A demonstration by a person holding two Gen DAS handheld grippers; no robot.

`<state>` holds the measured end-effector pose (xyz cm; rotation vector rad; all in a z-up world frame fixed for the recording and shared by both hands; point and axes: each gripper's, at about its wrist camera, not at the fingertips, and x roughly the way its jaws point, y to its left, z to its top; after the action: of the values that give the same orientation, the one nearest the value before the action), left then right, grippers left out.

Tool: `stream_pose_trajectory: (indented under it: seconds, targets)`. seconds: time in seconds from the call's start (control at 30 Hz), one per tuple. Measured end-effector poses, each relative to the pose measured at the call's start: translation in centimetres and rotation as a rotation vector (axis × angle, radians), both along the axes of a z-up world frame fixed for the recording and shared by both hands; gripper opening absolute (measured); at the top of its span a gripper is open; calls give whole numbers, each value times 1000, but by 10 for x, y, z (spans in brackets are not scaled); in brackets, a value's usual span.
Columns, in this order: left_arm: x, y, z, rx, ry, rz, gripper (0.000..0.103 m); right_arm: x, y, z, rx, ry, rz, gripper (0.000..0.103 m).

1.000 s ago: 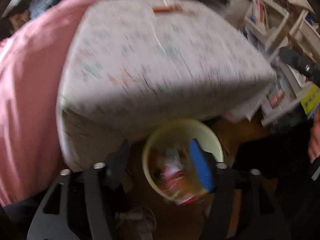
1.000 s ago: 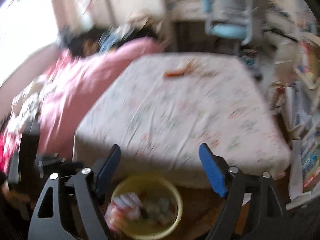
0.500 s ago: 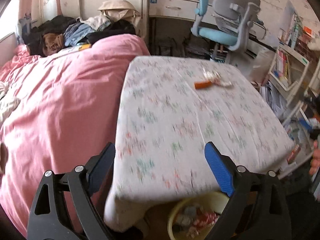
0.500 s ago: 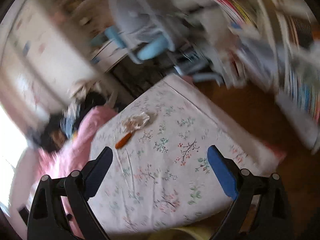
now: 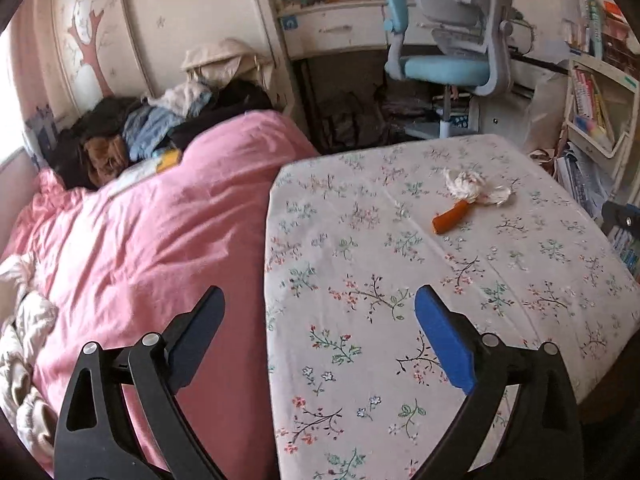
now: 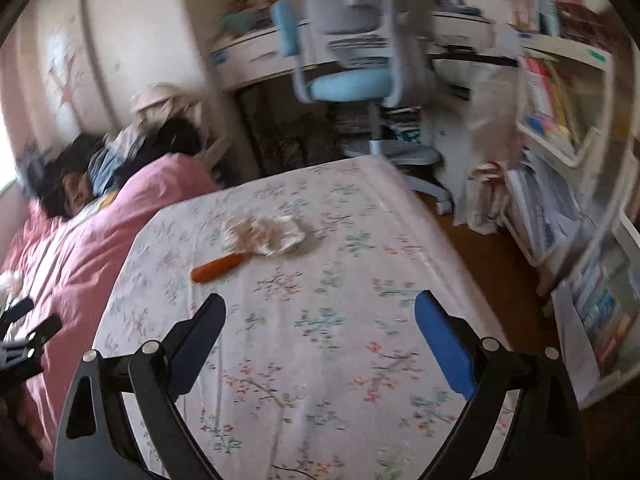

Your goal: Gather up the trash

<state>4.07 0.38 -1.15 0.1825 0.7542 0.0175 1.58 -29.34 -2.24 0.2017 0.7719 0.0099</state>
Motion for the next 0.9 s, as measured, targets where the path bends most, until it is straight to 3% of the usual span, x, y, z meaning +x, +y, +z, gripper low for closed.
stream_pose_trajectory:
  seconds: [0.13,0.4,0.57,0.9]
  targets:
    - [4,-7,-17,2,55,6,93,5,17,-5,23,15,56,91]
    - [-15,-40,-27,132,22,-73,96,6,51,-8,-37,31,177,92]
    - [-19,-55,-34,190,27,-106,96,7,48,-8,-36,36,167,92]
    - [-19,-53,-32,156,32,-91,96,9,43,-10,-31,55,136,92]
